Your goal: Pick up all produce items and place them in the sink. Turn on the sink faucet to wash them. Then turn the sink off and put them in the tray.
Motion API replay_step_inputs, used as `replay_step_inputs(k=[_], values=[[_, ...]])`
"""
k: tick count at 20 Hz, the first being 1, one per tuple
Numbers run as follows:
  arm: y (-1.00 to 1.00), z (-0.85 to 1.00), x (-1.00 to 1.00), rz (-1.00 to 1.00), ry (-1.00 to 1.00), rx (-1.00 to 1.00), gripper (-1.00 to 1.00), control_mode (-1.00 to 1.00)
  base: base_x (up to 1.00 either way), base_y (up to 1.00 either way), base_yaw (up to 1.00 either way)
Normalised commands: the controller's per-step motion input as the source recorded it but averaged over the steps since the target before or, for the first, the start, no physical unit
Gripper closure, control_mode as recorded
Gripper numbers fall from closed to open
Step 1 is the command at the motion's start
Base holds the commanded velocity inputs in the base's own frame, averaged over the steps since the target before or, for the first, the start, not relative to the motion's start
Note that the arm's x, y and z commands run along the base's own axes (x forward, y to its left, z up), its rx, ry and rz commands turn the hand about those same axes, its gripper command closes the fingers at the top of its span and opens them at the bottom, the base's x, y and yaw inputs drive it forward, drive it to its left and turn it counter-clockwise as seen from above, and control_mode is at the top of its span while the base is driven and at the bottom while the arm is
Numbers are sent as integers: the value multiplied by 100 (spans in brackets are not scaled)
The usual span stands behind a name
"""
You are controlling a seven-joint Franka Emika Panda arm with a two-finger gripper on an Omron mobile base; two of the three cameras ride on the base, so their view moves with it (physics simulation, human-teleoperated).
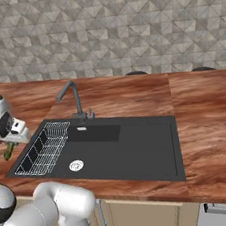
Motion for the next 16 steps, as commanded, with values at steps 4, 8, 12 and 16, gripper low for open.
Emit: replay_step_inputs(k=[4,8,12,16], values=[[-72,0,0,0,0,13,100,-100,0,0,0],[-67,0,0,0,0,13,100,-100,0,0,0],[-65,-1,0,0,0,13,100,-100,0,0,0],[-63,-5,5,0,0,14,100,-100,0,0,0]])
